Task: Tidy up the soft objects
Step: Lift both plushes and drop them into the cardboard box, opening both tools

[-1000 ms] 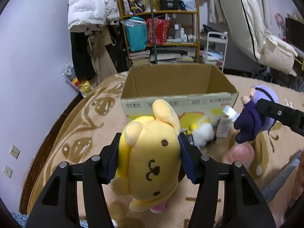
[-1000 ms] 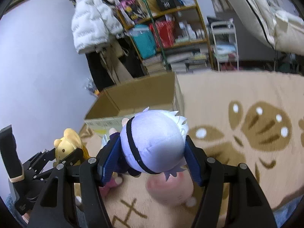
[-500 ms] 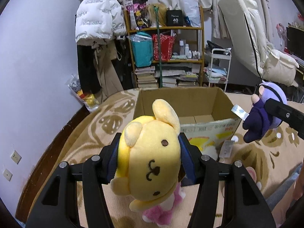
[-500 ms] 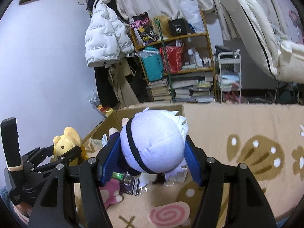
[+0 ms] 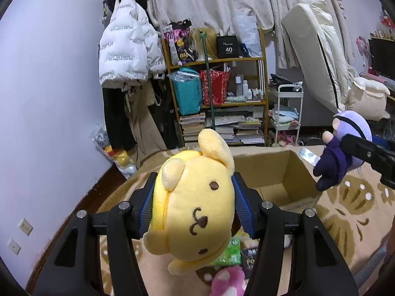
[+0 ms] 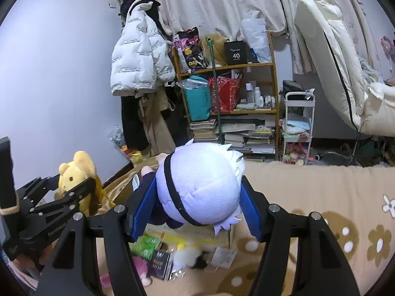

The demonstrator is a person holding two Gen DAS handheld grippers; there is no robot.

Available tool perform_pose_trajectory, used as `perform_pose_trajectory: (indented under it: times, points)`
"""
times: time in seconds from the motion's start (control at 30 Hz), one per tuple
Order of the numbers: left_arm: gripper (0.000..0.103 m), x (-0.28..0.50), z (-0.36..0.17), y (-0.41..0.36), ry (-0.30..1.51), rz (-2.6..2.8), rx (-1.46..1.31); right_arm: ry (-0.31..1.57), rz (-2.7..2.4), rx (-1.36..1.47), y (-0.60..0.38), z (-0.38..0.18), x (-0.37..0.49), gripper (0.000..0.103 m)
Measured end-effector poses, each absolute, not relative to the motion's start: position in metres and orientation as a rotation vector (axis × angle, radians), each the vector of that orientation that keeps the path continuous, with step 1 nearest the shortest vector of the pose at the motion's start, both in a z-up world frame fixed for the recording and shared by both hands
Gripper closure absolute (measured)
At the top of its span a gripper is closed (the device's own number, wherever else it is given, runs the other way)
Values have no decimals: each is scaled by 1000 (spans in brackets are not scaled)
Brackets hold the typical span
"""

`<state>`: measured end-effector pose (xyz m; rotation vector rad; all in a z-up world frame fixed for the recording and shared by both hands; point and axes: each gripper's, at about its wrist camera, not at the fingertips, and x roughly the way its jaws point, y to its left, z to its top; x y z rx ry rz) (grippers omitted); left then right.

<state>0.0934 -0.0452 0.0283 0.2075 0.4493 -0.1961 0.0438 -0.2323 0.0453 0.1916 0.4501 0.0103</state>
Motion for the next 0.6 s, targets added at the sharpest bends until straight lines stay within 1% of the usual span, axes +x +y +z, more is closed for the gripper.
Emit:
perform_pose_trajectory:
  times: [0.3,0.6]
  points:
    - [46,128,28,-51,432,-195,192,453,-15,158,-233,41,83,34]
    - [46,160,7,-55,485,-208,160,495,-32,135,-236,25,118,33]
